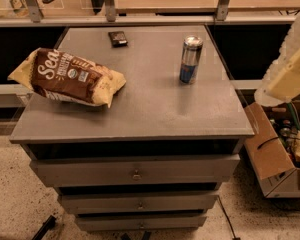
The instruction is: Move redbull can near brown chip bag
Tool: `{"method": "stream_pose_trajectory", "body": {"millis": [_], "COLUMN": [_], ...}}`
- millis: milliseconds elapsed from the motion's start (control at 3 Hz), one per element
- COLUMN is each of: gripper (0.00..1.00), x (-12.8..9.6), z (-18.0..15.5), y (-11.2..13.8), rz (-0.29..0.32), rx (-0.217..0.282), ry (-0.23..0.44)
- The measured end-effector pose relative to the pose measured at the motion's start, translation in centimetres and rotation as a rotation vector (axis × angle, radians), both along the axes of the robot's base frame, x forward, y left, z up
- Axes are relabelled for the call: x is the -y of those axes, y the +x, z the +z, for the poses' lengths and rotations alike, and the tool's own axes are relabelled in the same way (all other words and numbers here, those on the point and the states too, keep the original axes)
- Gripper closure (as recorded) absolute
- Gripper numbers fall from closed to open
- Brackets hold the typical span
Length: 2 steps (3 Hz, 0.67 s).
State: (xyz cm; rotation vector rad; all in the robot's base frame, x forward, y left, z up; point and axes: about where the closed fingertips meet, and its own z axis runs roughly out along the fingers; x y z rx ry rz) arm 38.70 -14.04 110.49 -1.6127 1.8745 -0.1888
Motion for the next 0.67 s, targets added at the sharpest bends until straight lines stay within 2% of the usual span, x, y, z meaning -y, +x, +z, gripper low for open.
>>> {"method": "stream_pose_trajectory", "body": {"millis": [333, 667], "gripper": [0.00, 0.00], "x": [0.0, 0.3], "z": [0.0, -1.0], "y": [0.0, 1.5], "rz": [0.000, -0.052], "rx": [0.000, -0.024], "ry": [0.000, 0.021]}}
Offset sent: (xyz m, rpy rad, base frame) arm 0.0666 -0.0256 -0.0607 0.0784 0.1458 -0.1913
